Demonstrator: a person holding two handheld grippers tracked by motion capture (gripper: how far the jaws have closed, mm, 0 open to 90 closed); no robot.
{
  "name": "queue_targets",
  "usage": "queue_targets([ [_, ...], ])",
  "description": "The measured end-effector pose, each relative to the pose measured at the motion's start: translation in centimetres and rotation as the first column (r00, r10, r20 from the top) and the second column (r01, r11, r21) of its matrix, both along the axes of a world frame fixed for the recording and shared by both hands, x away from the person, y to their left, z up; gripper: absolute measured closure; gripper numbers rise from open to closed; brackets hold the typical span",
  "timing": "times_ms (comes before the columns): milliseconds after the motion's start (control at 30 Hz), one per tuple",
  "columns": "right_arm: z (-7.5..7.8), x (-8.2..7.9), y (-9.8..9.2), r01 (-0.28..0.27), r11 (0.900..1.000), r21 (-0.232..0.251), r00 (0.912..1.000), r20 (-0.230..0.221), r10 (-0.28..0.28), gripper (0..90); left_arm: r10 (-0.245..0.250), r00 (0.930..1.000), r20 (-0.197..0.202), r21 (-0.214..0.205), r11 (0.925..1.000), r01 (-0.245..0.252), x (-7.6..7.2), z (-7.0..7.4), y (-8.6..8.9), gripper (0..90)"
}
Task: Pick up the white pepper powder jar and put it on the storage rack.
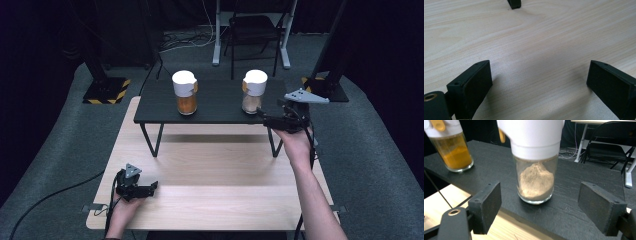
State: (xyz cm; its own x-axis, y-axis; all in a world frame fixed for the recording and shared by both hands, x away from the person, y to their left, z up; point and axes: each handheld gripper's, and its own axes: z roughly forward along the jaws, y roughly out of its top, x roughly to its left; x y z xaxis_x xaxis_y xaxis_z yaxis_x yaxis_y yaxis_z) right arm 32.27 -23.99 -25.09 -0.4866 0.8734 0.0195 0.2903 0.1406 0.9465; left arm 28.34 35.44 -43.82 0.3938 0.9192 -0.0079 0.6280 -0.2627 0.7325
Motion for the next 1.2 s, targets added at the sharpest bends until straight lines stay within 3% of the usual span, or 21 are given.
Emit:
queue_targets([
  [1200, -4.6, -3.7, -2.9, 0.028, 0.9996, -0.007, 0.9975, -0.066, -0.028, 17.1, -0.001, 1.0000, 0.000, 0.000, 1.0000, 0.001, 0.0, 0.0, 0.0, 5.5],
])
